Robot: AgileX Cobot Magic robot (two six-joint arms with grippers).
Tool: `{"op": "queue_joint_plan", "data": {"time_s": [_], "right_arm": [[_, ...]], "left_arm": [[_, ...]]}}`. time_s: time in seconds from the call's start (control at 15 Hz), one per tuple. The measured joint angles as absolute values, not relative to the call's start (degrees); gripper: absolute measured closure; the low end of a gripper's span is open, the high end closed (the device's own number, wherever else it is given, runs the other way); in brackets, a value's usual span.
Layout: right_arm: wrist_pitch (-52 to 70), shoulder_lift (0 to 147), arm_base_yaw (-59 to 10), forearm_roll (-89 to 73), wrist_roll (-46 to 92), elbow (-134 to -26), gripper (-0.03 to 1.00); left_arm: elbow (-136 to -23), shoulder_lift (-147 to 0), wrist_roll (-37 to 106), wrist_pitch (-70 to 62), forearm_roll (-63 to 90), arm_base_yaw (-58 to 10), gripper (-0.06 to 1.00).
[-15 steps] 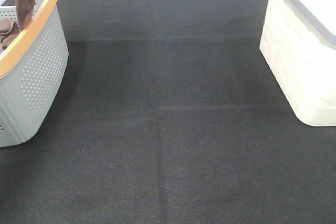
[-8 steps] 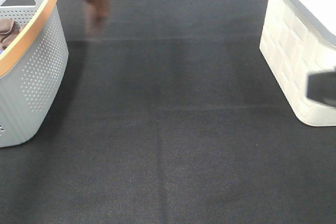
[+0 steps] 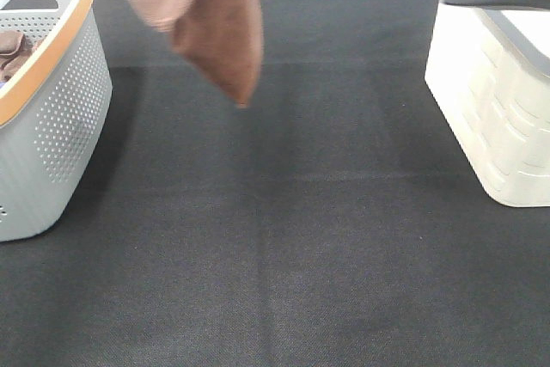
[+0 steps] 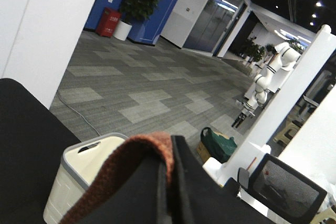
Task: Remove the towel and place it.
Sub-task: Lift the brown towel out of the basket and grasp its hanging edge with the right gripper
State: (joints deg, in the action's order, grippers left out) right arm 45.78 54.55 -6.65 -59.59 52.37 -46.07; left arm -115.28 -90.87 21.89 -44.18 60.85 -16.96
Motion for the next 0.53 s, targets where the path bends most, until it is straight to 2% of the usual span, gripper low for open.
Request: {"op": "queue_joint_plan", "data": {"time_s": [0.13, 0.33, 0.53], "right_arm": [[44.12, 58.04, -12.66, -58.96, 53.23, -49.10, 0.32], [39.25, 61.54, -21.54, -58.61, 53.34, -51.34, 0.26], [36.55, 63.08, -25.44, -58.38, 53.34, -51.34, 0.25]], "left_arm": [[-115.28, -91.67, 21.89, -44.18, 60.73, -17.99, 0.94], [-115.28, -91.90, 21.94, -44.18, 60.68, -18.11, 0.94], [-115.28, -91.90, 21.94, -44.18, 60.68, -18.11, 0.94]]}}
